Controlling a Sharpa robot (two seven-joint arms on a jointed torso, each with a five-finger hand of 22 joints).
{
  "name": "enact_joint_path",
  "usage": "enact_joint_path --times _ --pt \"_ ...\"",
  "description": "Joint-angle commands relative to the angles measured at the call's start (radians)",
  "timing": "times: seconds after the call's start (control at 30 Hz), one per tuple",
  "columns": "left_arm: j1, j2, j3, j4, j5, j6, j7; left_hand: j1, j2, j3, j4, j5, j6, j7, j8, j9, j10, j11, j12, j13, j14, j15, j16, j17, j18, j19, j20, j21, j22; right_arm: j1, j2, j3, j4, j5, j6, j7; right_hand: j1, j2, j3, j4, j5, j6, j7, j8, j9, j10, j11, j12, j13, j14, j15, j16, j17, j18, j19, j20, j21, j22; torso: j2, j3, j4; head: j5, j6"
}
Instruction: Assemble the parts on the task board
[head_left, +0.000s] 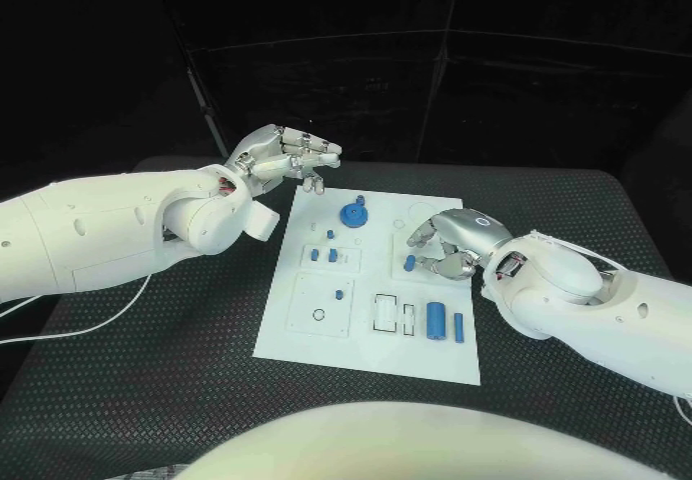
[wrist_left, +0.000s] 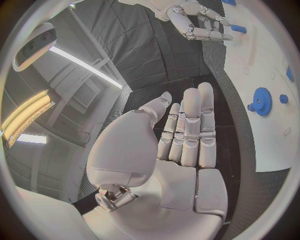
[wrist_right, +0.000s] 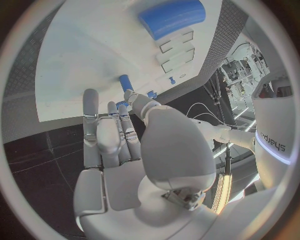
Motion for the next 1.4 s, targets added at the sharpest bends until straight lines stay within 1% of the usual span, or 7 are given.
enact_joint_path --times 0.03,0.27,0.5,0.8,1.03,1.23,1.4 --pt "0.002 0.001 0.001 0.000 0.005 0.013 0.004 -0.006 0.000 -0.007 0.001 -0.001 -0.004 0.007 -0.007 -0.001 -0.005 -0.002 0.002 -0.001 -0.006 -0.003 -0.004 -0.001 0.006 -0.003 0.004 -0.005 -0.001 0.002 0.007 0.001 -0.005 -0.016 0.025 -0.002 0.001 -0.003 -0.002 0.002 -0.004 -0.006 0.000 -0.004 -0.001 -0.006 -0.004 -0.001 -0.001 0.013 0.000 0.001 -0.002 0.006 -0.004 0.000 -0.004 0.000 0.001 -0.0004 -0.0003 0.002 0.000" --pt "0.002 0.002 0.001 -0.001 0.005 0.015 0.003 -0.006 0.000 -0.007 0.001 -0.001 -0.004 0.007 -0.007 -0.001 -0.005 -0.002 0.002 -0.001 -0.006 -0.003 -0.004 -0.001 0.006 -0.003 0.004 -0.005 -0.001 0.002 0.022 0.001 -0.012 -0.008 0.133 -0.003 -0.002 -0.005 -0.008 0.010 -0.024 -0.021 -0.006 -0.005 -0.002 0.010 -0.010 0.015 0.001 0.012 -0.005 0.002 -0.004 0.007 -0.002 -0.002 -0.007 -0.002 0.000 -0.0001 0.0001 0.006 0.000" --pt "0.002 0.002 0.001 -0.004 0.005 0.016 0.003 -0.006 0.000 -0.007 0.001 -0.001 -0.004 0.007 -0.007 -0.001 -0.005 -0.002 0.002 -0.001 -0.006 -0.003 -0.004 -0.001 0.006 -0.003 0.004 -0.005 -0.001 0.002 0.028 0.001 -0.013 -0.006 0.158 -0.002 -0.001 -0.004 -0.009 0.010 -0.025 -0.020 -0.006 -0.004 -0.001 0.013 -0.011 0.018 0.002 0.012 -0.006 0.002 -0.005 0.007 -0.003 -0.003 -0.008 -0.004 -0.001 -0.0002 -0.0014 0.006 0.000" --pt "0.002 0.004 0.001 -0.006 0.005 0.018 0.002 -0.005 0.002 -0.008 0.002 -0.001 -0.004 0.007 -0.007 -0.001 -0.006 -0.001 0.003 -0.001 -0.007 -0.002 -0.005 -0.002 0.006 -0.003 0.005 -0.007 -0.003 0.002 0.038 0.001 -0.016 -0.004 0.146 0.005 0.001 0.010 -0.003 0.019 -0.023 0.003 -0.010 0.007 0.004 0.035 -0.016 0.032 0.002 0.012 -0.010 0.005 -0.004 0.005 0.007 -0.005 -0.002 0.007 0.000 0.0001 -0.0003 0.006 0.000" --pt "0.002 0.003 0.001 -0.006 0.005 0.019 0.001 -0.005 0.002 -0.008 0.002 -0.001 -0.004 0.007 -0.007 -0.001 -0.006 -0.001 0.003 -0.001 -0.007 -0.002 -0.005 -0.002 0.006 -0.003 0.005 -0.007 -0.003 0.002 0.041 0.001 -0.022 -0.004 0.123 -0.005 0.013 0.049 0.016 0.033 -0.025 0.078 -0.019 0.042 0.016 0.102 -0.033 0.062 0.007 0.017 -0.025 0.018 0.010 0.000 0.031 -0.012 0.017 0.038 0.000 -0.0004 -0.0005 0.008 0.000" --pt "0.002 0.002 0.001 -0.005 0.005 0.020 0.000 -0.005 0.002 -0.008 0.002 -0.001 -0.004 0.007 -0.007 -0.001 -0.006 -0.001 0.003 -0.001 -0.007 -0.002 -0.005 -0.002 0.006 -0.003 0.005 -0.007 -0.003 0.002 0.043 0.001 -0.025 -0.016 0.062 -0.025 0.032 0.092 0.031 0.035 -0.053 0.134 -0.038 0.074 0.027 0.162 -0.054 0.085 0.014 0.023 -0.043 0.037 0.034 -0.005 0.056 -0.025 0.037 0.071 -0.001 -0.0002 -0.0009 0.010 0.000" --pt "0.002 0.002 0.001 -0.006 0.005 0.022 -0.002 -0.005 0.002 -0.008 0.002 -0.001 -0.004 0.007 -0.007 -0.001 -0.006 -0.001 0.003 -0.001 -0.007 -0.002 -0.005 -0.002 0.006 -0.003 0.005 -0.007 -0.003 0.002 0.041 0.001 -0.017 -0.022 0.012 -0.026 0.036 0.099 0.036 0.034 -0.060 0.142 -0.042 0.081 0.030 0.174 -0.059 0.089 0.015 0.025 -0.046 0.043 0.043 -0.007 0.062 -0.029 0.042 0.079 -0.002 0.0004 -0.0014 0.012 0.000"
